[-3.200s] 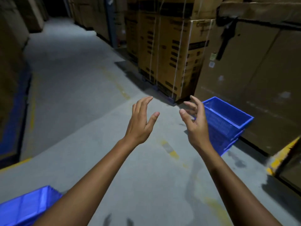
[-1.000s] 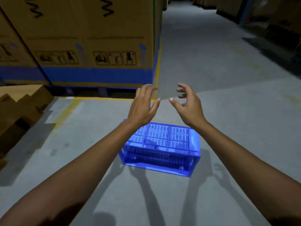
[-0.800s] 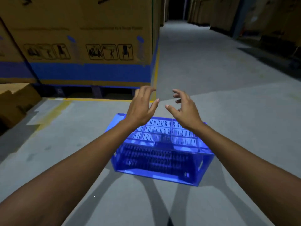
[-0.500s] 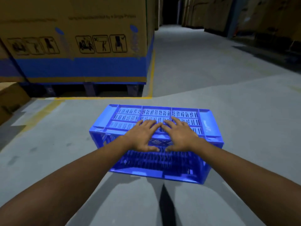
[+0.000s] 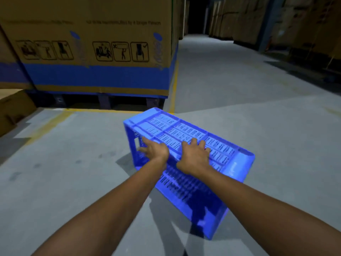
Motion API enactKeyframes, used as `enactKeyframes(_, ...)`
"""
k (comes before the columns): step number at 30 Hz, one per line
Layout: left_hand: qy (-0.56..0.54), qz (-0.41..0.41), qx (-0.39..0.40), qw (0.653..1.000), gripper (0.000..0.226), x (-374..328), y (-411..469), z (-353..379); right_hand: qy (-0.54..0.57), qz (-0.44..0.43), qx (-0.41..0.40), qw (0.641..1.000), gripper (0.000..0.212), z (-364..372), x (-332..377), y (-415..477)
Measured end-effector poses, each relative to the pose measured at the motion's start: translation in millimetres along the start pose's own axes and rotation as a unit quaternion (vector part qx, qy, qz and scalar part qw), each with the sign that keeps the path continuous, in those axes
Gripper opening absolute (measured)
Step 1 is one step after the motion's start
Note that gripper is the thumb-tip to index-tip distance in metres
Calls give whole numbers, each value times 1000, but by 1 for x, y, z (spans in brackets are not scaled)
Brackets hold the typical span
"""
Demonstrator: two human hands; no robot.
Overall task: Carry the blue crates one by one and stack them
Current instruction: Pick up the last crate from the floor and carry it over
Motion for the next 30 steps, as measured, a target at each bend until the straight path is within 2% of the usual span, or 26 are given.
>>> enactKeyframes(1,-139,-37,14,990,51,0,-1,4,10,15,6,1000,60,0,4,-3)
enactKeyframes(2,-229,-70,38,970,41,0,-2,9,18,21,12,1000,62,-1,9,-6)
enactKeyframes(4,-286,-87,107,948,30,-6,-5,20,37,7,21,999,66,-3,16,-12)
enactKeyframes(5,-266,-79,125,953,25,-9,-5,21,50,-9,30,998,66,-4,18,-14)
enactKeyframes(7,-187,-69,112,974,23,-5,-1,19,75,-57,57,994,64,-8,15,-17)
enactKeyframes(11,-71,-43,92,992,34,0,-2,16,121,-134,81,980,40,-25,-8,-19)
enactKeyframes(13,1,20,85,996,39,-14,-10,18,85,-135,52,986,33,-38,-21,-19)
enactKeyframes(15,108,98,83,986,39,-39,-28,22,63,-130,25,989,36,-49,-31,-17)
enactKeyframes(20,340,198,140,908,43,-104,-74,33,86,-105,-13,991,63,-98,-57,-21)
enactKeyframes(23,429,271,197,839,33,-157,-92,23,19,-100,-16,995,90,-148,-58,-31)
enactKeyframes(26,494,327,228,773,36,-227,-117,0,-63,-112,6,992,122,-211,-50,-37)
enactKeyframes(30,509,339,265,745,48,-334,-143,-43,-131,-120,17,984,131,-323,-31,-51)
Point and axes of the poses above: each hand's wrist, its own y-axis towards the middle knuckle, its own z-axis out of the palm, x = y × z, the point moved 8 cm from there along y, towards the middle knuckle, and after that the axes turned 3 degrees about x, right-handed, at the moved point
